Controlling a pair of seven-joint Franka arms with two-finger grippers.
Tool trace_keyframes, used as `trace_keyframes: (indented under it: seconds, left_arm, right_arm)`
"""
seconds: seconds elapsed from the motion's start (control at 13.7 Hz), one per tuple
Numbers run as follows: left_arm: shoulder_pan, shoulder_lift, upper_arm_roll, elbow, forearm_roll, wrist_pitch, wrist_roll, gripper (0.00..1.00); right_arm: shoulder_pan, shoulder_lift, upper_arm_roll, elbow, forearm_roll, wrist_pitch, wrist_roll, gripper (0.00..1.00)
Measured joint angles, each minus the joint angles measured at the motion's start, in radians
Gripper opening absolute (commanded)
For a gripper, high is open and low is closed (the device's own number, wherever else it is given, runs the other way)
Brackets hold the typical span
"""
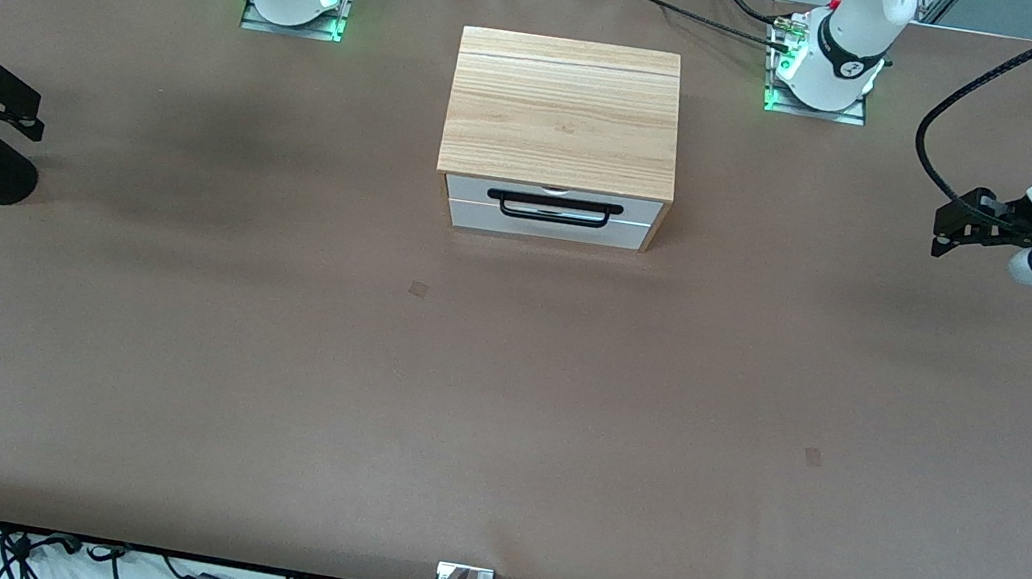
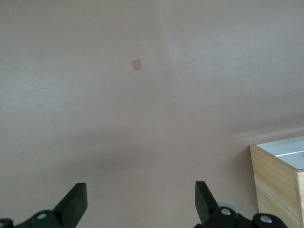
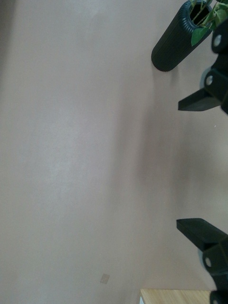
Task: Pull top drawer with both arms simultaneously
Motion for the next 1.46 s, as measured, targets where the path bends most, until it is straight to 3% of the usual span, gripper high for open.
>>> trace_keyframes:
  seconds: [0.73, 1.46]
  left_arm:
    - [0.000, 0.007, -0.001, 0.000, -0.012, -0.029, -0.001, 1.00]
    - [0.024, 0.053, 0.003, -0.002, -0.333, -0.173, 0.000, 1.00]
  right_arm:
    - [0.000, 0.000, 0.000, 0.000, 0.000, 0.003, 0.000, 1.00]
    - [0.001, 0.013, 0.001, -0.001, 0.001, -0.002, -0.008, 1.00]
